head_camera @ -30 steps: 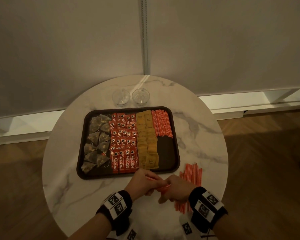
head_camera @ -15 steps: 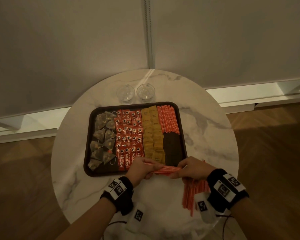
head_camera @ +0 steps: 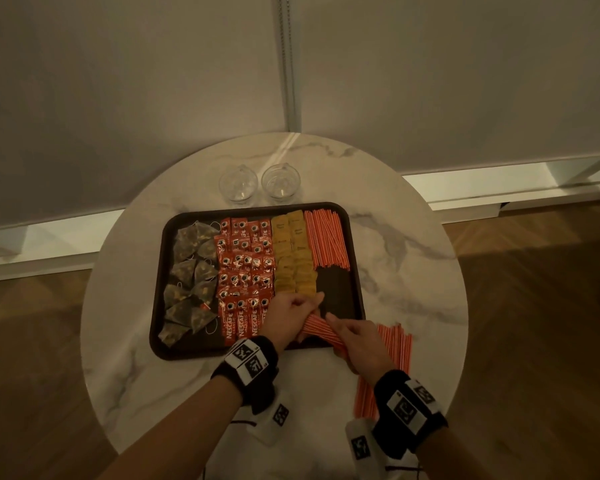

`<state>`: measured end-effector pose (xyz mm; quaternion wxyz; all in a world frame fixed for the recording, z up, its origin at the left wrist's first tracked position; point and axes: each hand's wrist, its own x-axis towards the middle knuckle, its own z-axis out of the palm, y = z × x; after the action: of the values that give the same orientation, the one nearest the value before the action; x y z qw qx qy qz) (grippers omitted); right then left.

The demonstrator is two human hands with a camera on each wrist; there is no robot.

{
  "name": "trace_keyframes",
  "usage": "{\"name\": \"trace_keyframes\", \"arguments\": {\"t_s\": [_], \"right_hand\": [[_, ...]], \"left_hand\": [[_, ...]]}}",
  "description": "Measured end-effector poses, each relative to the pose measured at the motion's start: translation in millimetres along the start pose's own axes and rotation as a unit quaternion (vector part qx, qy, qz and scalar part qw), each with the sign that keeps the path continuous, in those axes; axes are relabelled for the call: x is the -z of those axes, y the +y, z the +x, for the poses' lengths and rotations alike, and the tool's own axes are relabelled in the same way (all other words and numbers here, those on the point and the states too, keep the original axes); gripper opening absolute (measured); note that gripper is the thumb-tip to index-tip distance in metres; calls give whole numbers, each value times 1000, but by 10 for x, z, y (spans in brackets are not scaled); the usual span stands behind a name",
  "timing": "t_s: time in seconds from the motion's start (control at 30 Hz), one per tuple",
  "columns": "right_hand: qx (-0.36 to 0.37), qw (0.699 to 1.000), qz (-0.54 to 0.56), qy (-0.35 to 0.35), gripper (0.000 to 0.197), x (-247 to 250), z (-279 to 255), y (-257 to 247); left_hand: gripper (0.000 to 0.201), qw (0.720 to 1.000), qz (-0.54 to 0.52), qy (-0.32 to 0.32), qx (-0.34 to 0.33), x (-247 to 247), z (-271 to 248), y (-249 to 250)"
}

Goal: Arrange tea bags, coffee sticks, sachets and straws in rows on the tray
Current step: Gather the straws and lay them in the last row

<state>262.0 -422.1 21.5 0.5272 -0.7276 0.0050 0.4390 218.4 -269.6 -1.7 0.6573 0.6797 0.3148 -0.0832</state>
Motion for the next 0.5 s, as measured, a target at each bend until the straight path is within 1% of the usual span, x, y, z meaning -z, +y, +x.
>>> {"name": "trace_keyframes", "arguments": {"t_s": [0.07,0.13,0.2,0.27,0.33,0.37,0.43,0.5], "right_hand": [[5,1000,-1,-14,48,14,7,25],[5,999,-1,-49,43,48,1,55],[5,995,0,-98,42,93,-2,49],[1,989,-34,-141,44,134,41,8],[-7,982,-86,-171,32,155,132,-56],[-17,978,-95,-185,26,157,189,-89],[-46,977,-73,-197,18,139,272,-151],[-53,979,-77,-180,12,116,333,-196]], "left_hand": [[38,1000,17,26,-4,-24,72,60],[38,998,54,17,-28,-11,150,104],[41,993,102,-12,-51,20,214,135],[44,985,151,-58,-59,35,248,162],[42,970,206,-106,-74,7,266,195],[42,963,228,-120,-84,-11,278,214],[43,956,242,-125,-107,-28,313,243],[40,963,219,-110,-111,-26,362,266]]}}
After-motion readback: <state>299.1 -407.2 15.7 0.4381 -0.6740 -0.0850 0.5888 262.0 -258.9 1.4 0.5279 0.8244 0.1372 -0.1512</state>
